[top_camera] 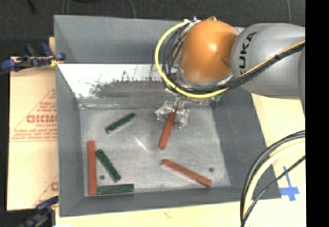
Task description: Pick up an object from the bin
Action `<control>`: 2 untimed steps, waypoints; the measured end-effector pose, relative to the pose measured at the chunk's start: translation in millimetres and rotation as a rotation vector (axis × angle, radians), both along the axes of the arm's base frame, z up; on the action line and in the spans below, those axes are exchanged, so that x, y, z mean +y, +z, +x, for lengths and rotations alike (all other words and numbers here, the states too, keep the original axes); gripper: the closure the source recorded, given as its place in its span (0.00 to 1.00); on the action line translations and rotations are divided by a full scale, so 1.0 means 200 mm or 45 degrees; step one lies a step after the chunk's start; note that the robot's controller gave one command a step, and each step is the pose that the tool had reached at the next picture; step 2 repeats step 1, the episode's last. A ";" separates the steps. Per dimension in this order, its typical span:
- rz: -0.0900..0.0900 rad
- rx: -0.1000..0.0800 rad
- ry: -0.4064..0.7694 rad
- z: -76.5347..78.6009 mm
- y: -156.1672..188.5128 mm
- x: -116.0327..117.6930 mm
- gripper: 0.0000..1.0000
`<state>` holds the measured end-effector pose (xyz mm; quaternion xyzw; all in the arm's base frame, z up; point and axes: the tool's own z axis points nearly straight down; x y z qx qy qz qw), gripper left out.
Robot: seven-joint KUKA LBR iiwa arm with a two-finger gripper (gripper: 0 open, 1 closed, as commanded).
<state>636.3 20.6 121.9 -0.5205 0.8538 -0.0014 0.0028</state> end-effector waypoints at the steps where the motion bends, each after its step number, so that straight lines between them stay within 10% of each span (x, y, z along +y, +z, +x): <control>1: 0.000 0.003 -0.005 0.00 0.25 0.00 1.00; 2: 0.000 0.003 -0.005 0.00 0.25 0.00 1.00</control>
Offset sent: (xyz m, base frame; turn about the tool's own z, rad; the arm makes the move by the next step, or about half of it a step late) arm 0.0001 0.0000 0.0625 0.0000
